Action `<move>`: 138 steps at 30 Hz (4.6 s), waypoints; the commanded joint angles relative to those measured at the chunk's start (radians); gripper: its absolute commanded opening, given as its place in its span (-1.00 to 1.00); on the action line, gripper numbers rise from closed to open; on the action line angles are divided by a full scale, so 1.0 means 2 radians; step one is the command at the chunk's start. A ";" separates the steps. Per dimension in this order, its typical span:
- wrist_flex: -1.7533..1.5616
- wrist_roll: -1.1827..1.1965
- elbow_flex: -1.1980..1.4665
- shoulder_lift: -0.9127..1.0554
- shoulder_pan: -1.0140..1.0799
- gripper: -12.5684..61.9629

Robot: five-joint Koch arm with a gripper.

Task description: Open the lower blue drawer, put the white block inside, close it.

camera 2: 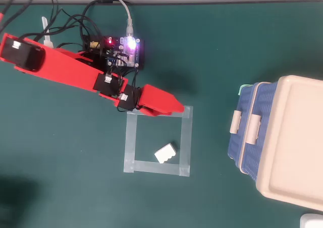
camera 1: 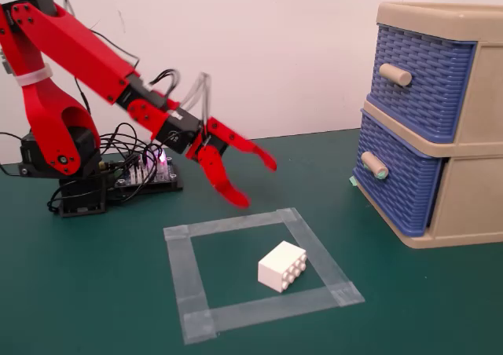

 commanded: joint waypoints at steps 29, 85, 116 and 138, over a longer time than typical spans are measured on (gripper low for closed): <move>-0.276 0.059 -0.439 -0.438 -0.010 -0.12; 1.006 0.074 -0.640 -0.084 0.194 0.25; 0.918 0.237 -0.848 -0.439 0.238 0.16; 1.037 0.245 -0.927 -0.264 0.136 -0.88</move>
